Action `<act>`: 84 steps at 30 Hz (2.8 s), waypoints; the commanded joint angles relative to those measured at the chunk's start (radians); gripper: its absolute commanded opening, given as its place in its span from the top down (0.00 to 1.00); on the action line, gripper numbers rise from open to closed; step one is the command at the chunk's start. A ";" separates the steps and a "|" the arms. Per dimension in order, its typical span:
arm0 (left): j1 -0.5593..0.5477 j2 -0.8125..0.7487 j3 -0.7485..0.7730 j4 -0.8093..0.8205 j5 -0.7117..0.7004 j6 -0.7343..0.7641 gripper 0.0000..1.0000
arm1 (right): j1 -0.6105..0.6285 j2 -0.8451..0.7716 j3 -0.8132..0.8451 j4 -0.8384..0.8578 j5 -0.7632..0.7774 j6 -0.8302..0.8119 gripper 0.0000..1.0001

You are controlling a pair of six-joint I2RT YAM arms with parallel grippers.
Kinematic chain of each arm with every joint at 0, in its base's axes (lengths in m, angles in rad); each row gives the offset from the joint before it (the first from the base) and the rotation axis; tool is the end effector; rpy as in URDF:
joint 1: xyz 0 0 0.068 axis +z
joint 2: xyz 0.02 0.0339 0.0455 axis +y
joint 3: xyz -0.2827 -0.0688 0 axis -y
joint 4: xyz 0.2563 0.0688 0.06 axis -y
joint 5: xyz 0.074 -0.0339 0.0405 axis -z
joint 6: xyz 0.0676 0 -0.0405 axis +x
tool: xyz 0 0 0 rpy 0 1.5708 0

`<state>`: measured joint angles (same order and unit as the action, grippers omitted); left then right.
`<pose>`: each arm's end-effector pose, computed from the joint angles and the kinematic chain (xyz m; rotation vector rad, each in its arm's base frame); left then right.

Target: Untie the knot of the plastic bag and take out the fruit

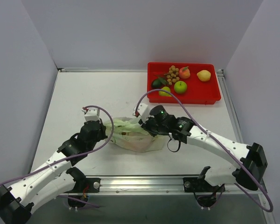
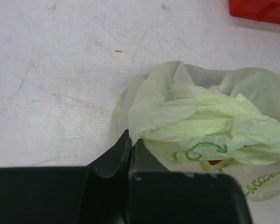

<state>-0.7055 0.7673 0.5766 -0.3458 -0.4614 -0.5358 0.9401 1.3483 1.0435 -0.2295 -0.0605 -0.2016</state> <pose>0.1681 -0.1036 0.2513 -0.0987 2.0559 -0.2850 0.1983 0.2785 0.2975 -1.1900 1.7846 0.5019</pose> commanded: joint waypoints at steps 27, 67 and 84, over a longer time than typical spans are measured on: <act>0.189 -0.063 0.181 -0.022 0.369 0.182 0.04 | -0.245 -0.313 -0.316 0.493 -0.177 0.578 0.98; 0.187 0.289 0.375 -0.139 0.689 0.692 0.31 | -0.164 -0.319 -0.321 0.473 -0.163 0.536 0.93; 0.205 0.323 0.393 0.086 0.144 0.464 1.00 | -0.164 -0.360 -0.336 0.464 -0.015 0.556 0.92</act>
<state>-0.5198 1.1217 0.9119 -0.3752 -0.1104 0.0265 0.7803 1.0279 0.7063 0.2131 -0.1658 0.3420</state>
